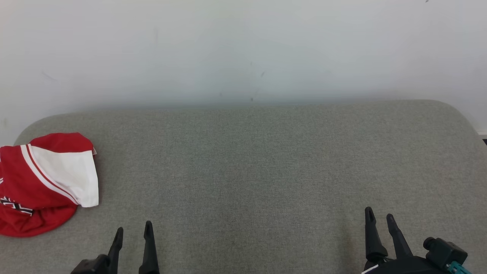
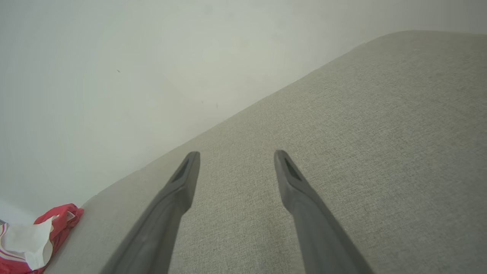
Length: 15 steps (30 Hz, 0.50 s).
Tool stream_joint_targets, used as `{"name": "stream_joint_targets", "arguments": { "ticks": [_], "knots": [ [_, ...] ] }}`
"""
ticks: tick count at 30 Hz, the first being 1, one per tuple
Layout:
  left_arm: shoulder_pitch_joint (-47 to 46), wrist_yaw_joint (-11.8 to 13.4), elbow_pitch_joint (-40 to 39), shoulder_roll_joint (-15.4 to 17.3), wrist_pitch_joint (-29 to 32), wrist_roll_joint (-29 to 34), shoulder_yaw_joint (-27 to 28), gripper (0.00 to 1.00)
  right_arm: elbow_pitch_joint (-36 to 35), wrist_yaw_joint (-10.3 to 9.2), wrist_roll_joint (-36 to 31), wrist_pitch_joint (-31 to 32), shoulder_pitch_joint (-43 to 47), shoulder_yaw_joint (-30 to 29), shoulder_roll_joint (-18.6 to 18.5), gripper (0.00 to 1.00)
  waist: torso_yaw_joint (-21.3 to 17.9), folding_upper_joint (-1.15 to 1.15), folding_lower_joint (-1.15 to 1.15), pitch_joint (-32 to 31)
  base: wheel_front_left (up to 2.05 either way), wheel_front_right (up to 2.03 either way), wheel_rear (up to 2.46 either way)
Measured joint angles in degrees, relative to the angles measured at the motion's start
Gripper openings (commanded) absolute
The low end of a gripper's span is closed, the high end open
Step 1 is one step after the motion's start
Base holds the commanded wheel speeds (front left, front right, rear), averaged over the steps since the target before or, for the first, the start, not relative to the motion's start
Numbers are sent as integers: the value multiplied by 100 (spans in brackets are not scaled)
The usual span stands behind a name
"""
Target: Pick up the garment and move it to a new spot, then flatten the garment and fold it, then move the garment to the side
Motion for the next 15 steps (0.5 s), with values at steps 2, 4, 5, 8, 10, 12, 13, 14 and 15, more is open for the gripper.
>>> {"name": "stream_joint_targets", "arguments": {
  "ticks": [2, 4, 5, 8, 10, 12, 13, 14, 15],
  "knots": [
    [2, 7, 25, 20, -42, 142, -31, 100, 9, 0, -157, -33, 4, 8, 0, 100, 2, 0, 0, -5, 0, 0, 0],
    [2, 9, 38, 36, -63, 242, -62, 100, 13, 0, -260, -54, 5, 4, 0, 100, 3, 0, 0, -10, 0, 0, 0],
    [2, 19, 41, 41, -86, 294, -80, 100, 16, 0, -307, -69, 5, 2, -1, 100, 4, 0, 0, -12, 0, 0, 0],
    [2, 25, 42, 60, -111, 455, -132, 100, 24, 0, -465, -104, 18, -3, -1, 100, 7, 0, 0, -21, 0, 0, 0],
    [2, 25, 41, 68, -145, 542, -153, 100, 25, 0, -570, -137, 24, -3, -1, 100, 9, 0, 0, -26, 0, 0, 0],
    [2, 29, 43, 73, -167, 627, -176, 100, 25, 0, -664, -155, 24, -4, -2, 100, 10, 0, 0, -32, 0, 0, 0],
    [3, 35, 46, 73, -177, 669, -186, 100, 25, 0, -705, -172, 24, -2, -2, 100, 10, 0, 0, -36, 0, 0, 0],
    [4, 48, 53, 75, -194, 710, -196, 100, 24, 0, -749, -192, 25, 0, -1, 100, 10, 0, 0, -40, 0, 0, 0],
    [8, 48, 56, 76, -201, 757, -207, 100, 22, 0, -799, -199, 25, 3, -2, 100, 10, 0, 0, -43, 0, 0, 0]
  ]
}}
